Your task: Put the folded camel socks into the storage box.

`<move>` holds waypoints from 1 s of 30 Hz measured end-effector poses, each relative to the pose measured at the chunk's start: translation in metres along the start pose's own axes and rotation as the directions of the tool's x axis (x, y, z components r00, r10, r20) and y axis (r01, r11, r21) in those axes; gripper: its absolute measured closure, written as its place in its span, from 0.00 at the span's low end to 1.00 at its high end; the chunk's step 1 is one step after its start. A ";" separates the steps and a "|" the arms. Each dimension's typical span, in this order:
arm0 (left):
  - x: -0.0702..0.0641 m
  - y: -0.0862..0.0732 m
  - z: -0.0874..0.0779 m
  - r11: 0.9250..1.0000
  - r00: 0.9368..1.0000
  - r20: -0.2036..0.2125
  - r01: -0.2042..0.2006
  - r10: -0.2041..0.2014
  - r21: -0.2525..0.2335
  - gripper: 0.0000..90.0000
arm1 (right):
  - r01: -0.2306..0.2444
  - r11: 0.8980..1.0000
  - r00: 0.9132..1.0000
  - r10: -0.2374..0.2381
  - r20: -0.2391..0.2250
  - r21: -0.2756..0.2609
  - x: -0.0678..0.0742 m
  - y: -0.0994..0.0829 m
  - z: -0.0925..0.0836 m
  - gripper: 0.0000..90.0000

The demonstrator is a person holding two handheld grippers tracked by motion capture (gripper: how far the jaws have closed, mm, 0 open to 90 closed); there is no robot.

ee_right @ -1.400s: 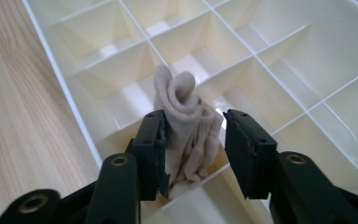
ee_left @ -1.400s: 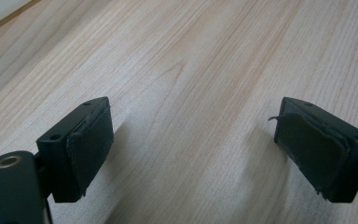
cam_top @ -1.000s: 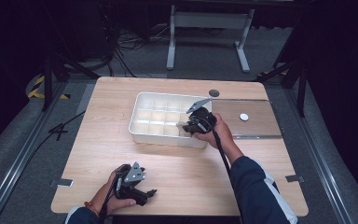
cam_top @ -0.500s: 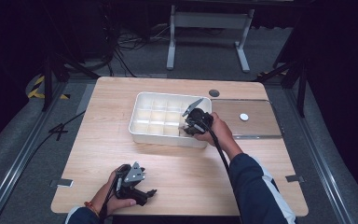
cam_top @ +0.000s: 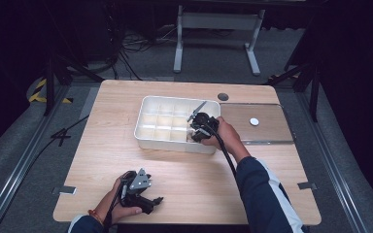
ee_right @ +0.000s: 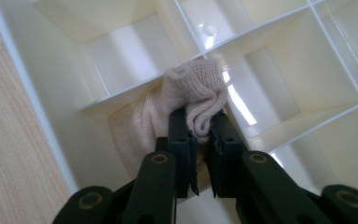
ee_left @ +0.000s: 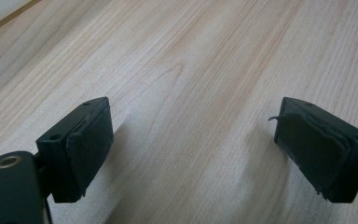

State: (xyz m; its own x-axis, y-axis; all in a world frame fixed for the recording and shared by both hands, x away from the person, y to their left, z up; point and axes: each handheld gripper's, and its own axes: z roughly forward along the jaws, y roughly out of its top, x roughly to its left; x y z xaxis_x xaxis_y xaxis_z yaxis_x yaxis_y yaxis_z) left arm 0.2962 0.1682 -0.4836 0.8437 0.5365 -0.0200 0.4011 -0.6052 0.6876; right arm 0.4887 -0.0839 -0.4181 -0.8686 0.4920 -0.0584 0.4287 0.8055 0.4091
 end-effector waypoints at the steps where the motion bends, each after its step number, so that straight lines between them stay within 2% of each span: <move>1: 0.000 0.000 0.000 1.000 1.000 -0.001 0.000 0.000 0.000 0.13 | 0.001 1.000 1.000 -0.001 0.002 0.008 0.000 0.001 0.001 0.91; 10: 0.000 0.000 0.000 1.000 1.000 -0.001 -0.001 0.001 -0.002 0.13 | -0.022 1.000 1.000 0.022 -0.012 0.004 -0.002 0.000 0.001 0.90; 30: 0.000 0.000 0.000 1.000 1.000 -0.001 -0.006 0.006 0.004 0.13 | -0.062 0.995 0.998 0.061 -0.017 -0.080 -0.002 -0.010 -0.008 0.87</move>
State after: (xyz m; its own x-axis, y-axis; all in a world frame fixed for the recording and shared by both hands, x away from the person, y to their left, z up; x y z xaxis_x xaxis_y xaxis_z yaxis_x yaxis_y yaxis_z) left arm 0.2966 0.1683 -0.4833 0.8459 0.5331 -0.0150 0.3973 -0.6112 0.6846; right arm 0.4842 -0.0960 -0.4144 -0.8450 0.5345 -0.0174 0.4607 0.7441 0.4838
